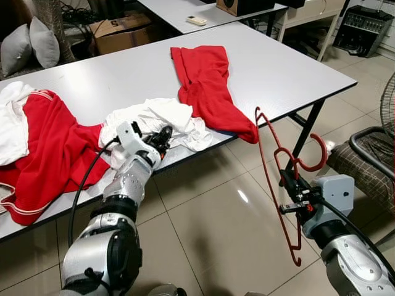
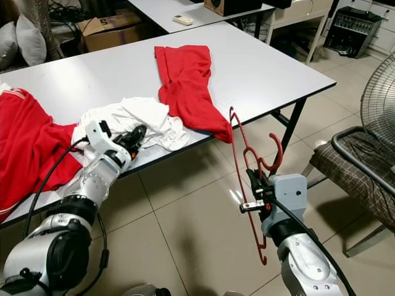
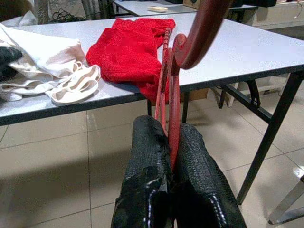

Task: Hang hanger

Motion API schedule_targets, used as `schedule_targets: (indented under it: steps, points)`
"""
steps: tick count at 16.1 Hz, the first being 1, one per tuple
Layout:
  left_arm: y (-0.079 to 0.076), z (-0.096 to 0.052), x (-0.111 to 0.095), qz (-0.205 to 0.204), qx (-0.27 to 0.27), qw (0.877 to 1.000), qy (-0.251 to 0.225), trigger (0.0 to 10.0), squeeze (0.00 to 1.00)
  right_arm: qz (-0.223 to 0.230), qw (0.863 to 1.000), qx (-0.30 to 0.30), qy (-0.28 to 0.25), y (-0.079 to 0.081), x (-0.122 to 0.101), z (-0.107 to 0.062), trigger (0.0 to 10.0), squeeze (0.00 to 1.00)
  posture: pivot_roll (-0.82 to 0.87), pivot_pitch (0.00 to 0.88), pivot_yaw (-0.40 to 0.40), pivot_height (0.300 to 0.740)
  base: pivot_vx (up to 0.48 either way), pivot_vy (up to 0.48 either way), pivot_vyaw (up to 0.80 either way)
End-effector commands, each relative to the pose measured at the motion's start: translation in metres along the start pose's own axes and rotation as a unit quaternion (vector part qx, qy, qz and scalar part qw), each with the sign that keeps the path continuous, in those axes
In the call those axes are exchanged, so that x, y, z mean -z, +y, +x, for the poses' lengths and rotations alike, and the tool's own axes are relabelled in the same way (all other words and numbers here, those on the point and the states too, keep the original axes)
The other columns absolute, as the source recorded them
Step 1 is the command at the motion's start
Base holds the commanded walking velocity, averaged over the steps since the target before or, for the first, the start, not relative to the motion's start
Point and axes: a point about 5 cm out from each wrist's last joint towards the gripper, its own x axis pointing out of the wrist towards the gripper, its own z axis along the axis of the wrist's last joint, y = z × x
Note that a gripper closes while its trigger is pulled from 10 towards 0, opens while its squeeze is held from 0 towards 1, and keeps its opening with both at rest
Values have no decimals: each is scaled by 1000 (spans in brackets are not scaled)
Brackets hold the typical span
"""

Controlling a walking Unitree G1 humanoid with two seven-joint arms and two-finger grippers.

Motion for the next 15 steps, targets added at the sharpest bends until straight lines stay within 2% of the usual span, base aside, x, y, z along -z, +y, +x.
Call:
schedule_targets:
  steps: [1, 2, 3, 6, 8, 9, 10, 11, 15]
  points:
    - [-7, 2, -8, -28, 31, 999, -28, 10000, 1000, -4, 1000, -4, -7, 0, -5, -1, 10000, 0, -186, 15, 69, 740, 0, 0, 0]
    - [-10, 2, -10, -40, 49, 997, -34, 10000, 118, -4, 1000, -5, -6, 0, -5, -1, 10000, 0, -185, 15, 67, 740, 0, 0, 0]
    - [-12, 2, -10, -42, 66, 996, -35, 10000, 0, -5, 1000, -6, -5, 0, -6, -1, 10000, 0, -183, 16, 63, 740, 0, 0, 0]
    - [-5, 1, -7, -13, 40, 999, -23, 10000, 0, -6, 1000, -13, -5, 1, -6, 2, 10000, 0, -182, 14, 57, 740, 0, 0, 0]
    - [1, 1, -2, 28, 5, 1000, 6, 10000, 0, -6, 1000, -14, -5, 1, -7, 2, 10000, 0, -182, 12, 56, 740, 0, 0, 0]
    - [3, 1, 0, 36, -8, 999, 12, 9137, 0, -7, 1000, -14, -5, 1, -7, 2, 10000, 0, -184, 13, 57, 740, 0, 0, 0]
    - [3, 1, -1, 43, -10, 999, 12, 3804, 0, -7, 1000, -14, -5, 1, -7, 2, 10000, 0, -185, 13, 57, 740, 0, 0, 0]
    - [2, 2, -1, 47, -12, 999, 11, 0, 0, -7, 1000, -14, -5, 0, -7, 2, 10000, 0, -186, 14, 59, 740, 0, 0, 0]
    - [1, 4, -5, 29, -15, 999, -5, 0, 0, -6, 1000, -10, -4, 0, -6, 0, 10000, 0, -187, 17, 64, 740, 0, 0, 0]
